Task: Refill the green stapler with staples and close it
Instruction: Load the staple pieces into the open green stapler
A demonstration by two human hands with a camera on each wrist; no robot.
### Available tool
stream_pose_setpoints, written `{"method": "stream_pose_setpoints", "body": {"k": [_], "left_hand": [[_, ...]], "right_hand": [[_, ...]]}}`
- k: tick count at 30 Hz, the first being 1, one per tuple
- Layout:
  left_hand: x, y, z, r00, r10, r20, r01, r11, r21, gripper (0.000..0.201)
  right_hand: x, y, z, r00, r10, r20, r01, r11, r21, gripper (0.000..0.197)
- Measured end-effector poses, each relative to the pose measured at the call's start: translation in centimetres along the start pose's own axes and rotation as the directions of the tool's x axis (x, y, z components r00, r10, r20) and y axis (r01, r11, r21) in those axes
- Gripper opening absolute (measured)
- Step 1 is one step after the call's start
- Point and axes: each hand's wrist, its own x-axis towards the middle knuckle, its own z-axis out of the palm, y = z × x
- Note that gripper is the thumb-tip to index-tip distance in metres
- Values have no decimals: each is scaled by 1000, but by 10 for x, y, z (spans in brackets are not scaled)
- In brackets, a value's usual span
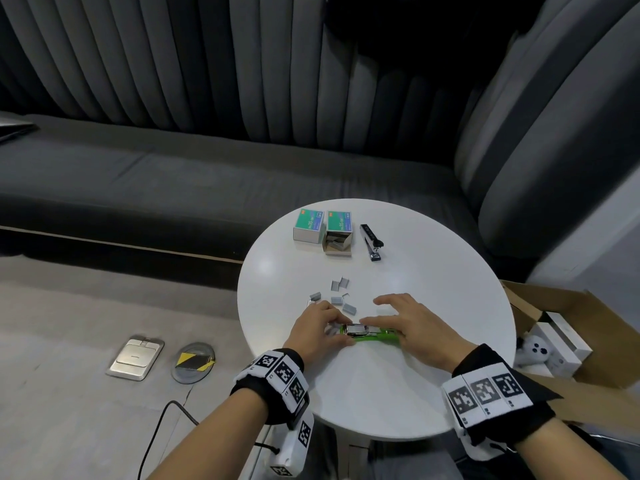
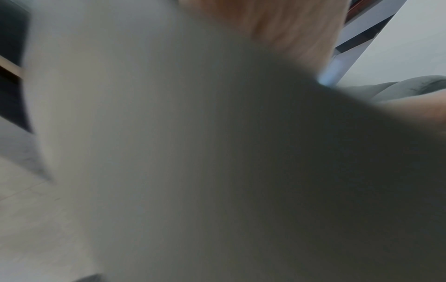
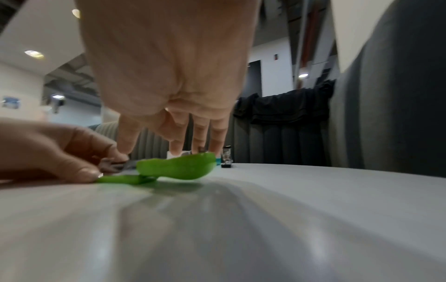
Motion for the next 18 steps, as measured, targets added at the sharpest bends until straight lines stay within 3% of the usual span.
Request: {"method": "stream_pose_setpoints", "body": {"k": [4,8,13,16,18], "left_hand": [[1,0,0,1000,-3,12,3,1000,2,26],[1,1,0,1000,-6,5,6,1000,-6,24],[0,1,0,1000,-10,-15,9,1000,-14,25],[1,1,-1,1000,-1,8,1,1000,-8,28],[1,0,-2,1000,1,25,-1,1000,-6,29]], "right_hand": [[4,-7,3,994,-50,97,56,997,-51,62],[4,0,-1,1000,11,-14,-11,1000,-10,52],[-8,8,-4,998,70,-5,-70,995,72,39],[-19,15,-4,983,151,101,-163,979,124,61],[-23,22,-2,971,210,114,-225,963,147,63]]}}
